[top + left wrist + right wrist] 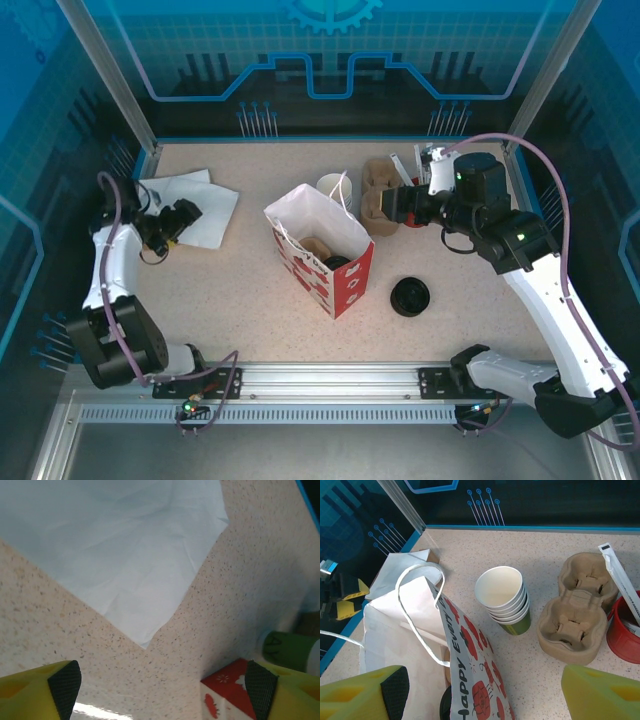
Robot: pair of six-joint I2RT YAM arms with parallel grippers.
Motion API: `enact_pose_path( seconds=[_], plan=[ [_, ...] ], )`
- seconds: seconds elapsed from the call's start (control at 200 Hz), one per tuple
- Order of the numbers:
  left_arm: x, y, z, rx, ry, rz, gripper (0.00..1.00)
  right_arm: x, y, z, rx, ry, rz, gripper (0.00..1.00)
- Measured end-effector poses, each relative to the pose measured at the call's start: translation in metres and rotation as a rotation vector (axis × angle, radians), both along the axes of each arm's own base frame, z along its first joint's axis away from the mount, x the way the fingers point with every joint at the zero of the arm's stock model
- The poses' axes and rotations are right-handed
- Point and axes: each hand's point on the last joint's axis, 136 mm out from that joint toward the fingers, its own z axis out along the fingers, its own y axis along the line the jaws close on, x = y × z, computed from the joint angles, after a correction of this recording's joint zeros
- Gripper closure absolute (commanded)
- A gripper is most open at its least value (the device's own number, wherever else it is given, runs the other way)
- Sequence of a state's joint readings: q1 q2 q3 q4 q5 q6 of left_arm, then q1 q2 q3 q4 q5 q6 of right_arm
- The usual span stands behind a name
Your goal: Pack the takeout coffee
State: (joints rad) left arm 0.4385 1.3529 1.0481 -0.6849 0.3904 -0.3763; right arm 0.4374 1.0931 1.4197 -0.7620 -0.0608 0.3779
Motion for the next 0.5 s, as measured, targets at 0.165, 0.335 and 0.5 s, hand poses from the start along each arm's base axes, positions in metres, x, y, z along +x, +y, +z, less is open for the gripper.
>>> enact_pose_path(
  seconds=[0.165,0.335,0.5],
  plan=[
    [0.000,0.012,-0.025,-0.163,-0.011,0.133,0.13,0.000,0.000,0.000,0.000,0.001,0.000,0.18],
    [0.014,0.020,-0.043,-0.259,-0.025,0.182,0.16,0.000,0.000,0.000,0.000,0.001,0.000,0.18],
    [0.022,0.026,-0.063,-0.299,-0.010,0.217,0.16,0.000,0.000,0.000,0.000,0.001,0.000,0.18]
  ],
)
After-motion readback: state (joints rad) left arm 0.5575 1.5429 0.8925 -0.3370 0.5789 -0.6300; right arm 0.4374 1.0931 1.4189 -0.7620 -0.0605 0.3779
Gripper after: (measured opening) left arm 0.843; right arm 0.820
